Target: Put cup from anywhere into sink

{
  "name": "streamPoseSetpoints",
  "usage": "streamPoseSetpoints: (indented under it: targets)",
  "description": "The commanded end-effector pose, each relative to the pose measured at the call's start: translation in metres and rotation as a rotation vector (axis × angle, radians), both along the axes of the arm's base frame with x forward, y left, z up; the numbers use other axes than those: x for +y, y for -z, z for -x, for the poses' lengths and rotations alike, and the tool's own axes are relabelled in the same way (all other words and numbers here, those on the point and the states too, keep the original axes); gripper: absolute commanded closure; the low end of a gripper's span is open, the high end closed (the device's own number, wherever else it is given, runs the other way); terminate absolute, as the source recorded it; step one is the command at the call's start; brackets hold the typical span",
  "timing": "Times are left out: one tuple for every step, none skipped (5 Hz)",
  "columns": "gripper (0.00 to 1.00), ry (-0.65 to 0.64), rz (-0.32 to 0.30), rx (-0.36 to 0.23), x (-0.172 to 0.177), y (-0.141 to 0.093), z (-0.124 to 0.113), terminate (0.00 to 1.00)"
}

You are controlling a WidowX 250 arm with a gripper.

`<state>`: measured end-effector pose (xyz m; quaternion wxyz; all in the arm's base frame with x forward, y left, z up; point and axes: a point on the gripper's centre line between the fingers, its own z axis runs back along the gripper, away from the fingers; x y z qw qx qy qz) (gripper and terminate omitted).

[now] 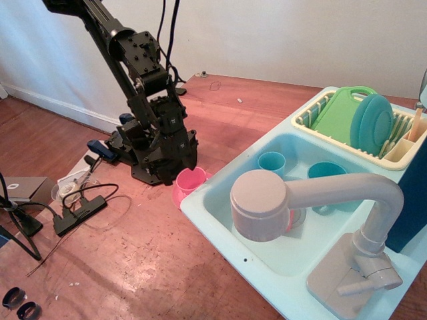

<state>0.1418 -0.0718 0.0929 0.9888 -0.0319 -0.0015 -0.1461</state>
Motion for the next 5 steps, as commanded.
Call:
streamPoseSetpoints:
  targets:
    - [0.00, 0.000, 0.000, 0.000, 0.000, 0.000, 0.000, 0.00]
    - [0.00, 0.001, 0.013, -0.010, -0.001, 0.014, 0.002, 0.00]
    - [0.00, -0.002, 0.029, 0.007, -0.002, 0.028, 0.009, 0.00]
    - [0.00, -0.008, 0.049, 0.024, -0.006, 0.040, 0.021, 0.00]
    - [0.00, 0.006, 0.064, 0.057, -0.009, 0.051, 0.021, 0.00]
